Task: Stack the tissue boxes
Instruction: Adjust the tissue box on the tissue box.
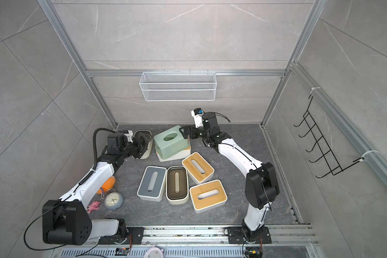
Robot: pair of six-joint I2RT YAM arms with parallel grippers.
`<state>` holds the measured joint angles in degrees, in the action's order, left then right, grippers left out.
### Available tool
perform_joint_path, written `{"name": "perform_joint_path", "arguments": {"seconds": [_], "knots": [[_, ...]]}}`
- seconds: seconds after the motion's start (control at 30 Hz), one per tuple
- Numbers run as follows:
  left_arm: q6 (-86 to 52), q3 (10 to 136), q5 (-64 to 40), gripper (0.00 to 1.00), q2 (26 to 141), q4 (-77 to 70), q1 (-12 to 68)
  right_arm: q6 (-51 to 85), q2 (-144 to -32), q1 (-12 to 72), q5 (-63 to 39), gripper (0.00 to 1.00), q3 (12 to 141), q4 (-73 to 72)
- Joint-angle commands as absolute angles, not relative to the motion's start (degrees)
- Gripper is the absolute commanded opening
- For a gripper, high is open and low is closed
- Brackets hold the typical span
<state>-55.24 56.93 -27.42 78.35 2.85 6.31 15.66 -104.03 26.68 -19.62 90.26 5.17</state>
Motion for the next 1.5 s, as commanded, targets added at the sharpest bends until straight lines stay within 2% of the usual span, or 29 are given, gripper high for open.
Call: {"name": "perform_joint_path", "arguments": {"seconds": [0.0,0.1,0.73,1.47], "knots": [[-56.20,60.96,-29.03,1.00,80.89,0.55,7.51,15.29,-107.44,26.51,-24.05,1.00,95.09,7.41],[-56.18,62.69,-28.46,1.00,82.61,1.16,8.41,14.53,-110.15,26.18,-26.01,1.00,98.25,10.29],[-57.06,68.13,-30.57,1.00,90.90,-0.13,9.10,15.57,-113.51,26.37,-31.27,1.00,97.90,11.88],[-56.14,76.67,-30.39,1.00,98.52,3.31,9.04,19.79,-109.29,27.16,-30.10,1.00,89.55,6.86]]}}
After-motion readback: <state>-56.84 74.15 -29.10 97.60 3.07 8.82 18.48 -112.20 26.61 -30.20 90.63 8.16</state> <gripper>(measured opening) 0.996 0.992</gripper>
